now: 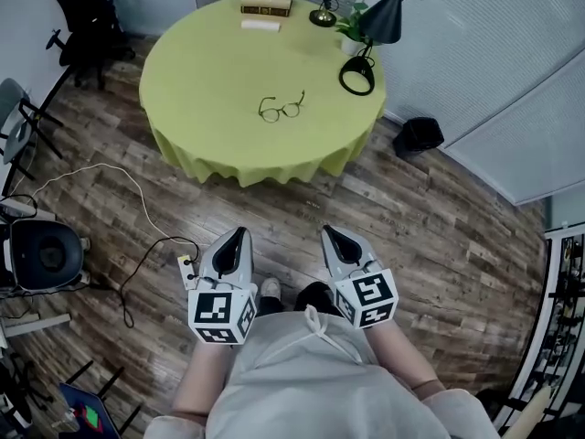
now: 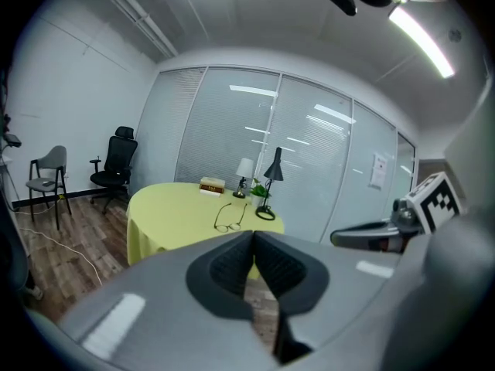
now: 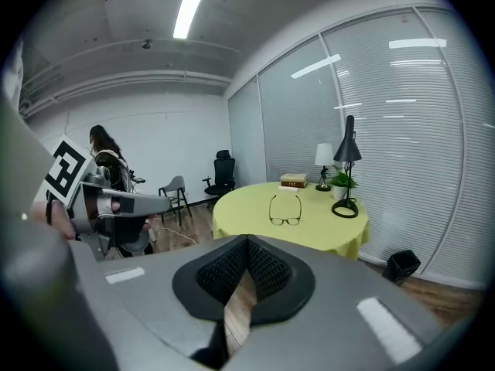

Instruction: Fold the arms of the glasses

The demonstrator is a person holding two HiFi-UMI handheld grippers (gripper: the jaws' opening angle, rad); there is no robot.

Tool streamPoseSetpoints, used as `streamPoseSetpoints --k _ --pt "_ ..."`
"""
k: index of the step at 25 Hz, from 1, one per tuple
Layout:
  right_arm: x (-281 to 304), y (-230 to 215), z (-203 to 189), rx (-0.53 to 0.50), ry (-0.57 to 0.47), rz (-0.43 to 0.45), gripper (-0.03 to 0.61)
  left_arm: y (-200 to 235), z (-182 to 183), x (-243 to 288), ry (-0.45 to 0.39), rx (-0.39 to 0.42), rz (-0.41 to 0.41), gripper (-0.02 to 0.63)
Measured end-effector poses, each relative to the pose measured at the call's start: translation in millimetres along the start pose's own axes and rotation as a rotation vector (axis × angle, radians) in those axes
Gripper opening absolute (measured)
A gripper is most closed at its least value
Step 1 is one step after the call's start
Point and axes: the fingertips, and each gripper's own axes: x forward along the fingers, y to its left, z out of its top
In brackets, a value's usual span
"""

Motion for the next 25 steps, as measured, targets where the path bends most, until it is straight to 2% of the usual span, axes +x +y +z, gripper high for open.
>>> streamPoseSetpoints --k 5,12,18,25 --pt "35 -18 9 -0.001 0.008 0.006 -0.001 24 4 27 0.01 -0.01 0.038 0.006" --pt "96 -61 28 -0.024 0.007 0.069 0.0 44 22 83 0.003 -0.006 0.124 0.006" --pt "151 -120 69 -0.051 -0.028 0.113 0.0 51 53 153 -0.01 -0.012 0.194 0.006" --pt "219 -203 109 -0.087 0.013 0.177 -0.001 46 90 248 -0.007 -0.026 0.252 0.006"
